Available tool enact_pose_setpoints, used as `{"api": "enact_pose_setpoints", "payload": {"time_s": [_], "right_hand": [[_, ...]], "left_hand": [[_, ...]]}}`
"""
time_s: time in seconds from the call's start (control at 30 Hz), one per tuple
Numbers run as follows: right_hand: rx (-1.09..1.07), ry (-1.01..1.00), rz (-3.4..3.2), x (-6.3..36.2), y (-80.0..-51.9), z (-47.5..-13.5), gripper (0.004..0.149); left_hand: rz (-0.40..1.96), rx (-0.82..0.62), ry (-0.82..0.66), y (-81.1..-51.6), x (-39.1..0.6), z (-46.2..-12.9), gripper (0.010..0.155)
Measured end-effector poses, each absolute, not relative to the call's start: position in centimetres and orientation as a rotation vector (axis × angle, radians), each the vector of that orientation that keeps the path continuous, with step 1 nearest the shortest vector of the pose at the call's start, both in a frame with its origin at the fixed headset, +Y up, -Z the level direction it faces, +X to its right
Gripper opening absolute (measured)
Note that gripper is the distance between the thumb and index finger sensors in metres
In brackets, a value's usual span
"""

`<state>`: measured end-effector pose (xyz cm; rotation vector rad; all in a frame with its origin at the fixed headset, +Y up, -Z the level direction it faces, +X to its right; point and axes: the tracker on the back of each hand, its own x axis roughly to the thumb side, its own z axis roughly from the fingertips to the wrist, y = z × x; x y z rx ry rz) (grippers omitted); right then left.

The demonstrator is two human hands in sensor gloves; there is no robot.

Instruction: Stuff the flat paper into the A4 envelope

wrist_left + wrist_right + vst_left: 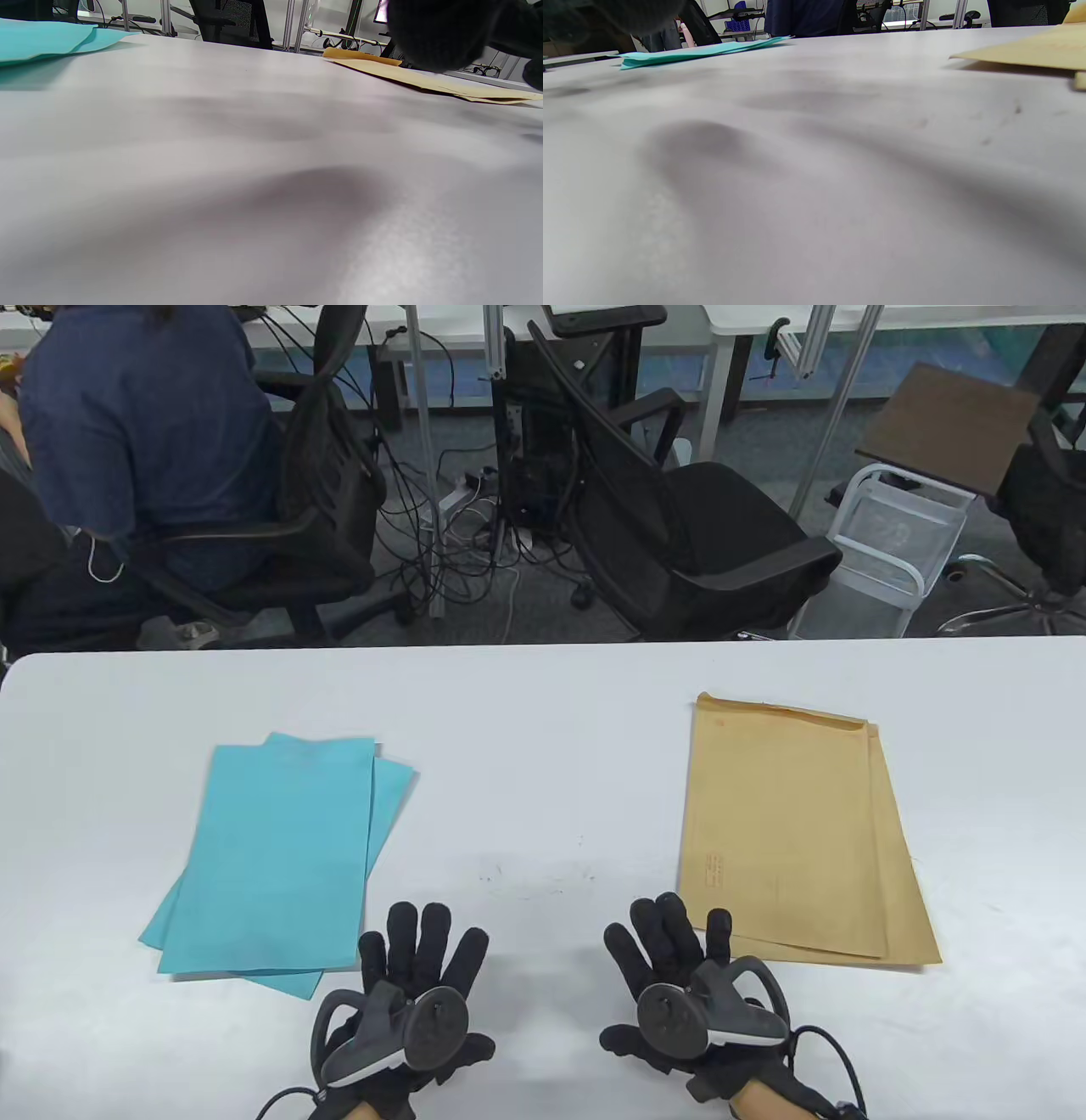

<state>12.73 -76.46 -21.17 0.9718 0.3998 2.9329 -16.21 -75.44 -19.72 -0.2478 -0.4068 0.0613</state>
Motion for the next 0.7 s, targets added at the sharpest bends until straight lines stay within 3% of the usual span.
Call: {"api": "enact_pose_setpoints", "payload": {"time_s": [0.7], "right_hand": [[0.888,0.419,2.931,13.39,-76.55,-21.60,0.101]], "left_hand": [[0.057,-0.240,-0.394,-75.32,-16.30,-19.84,0.104]]}}
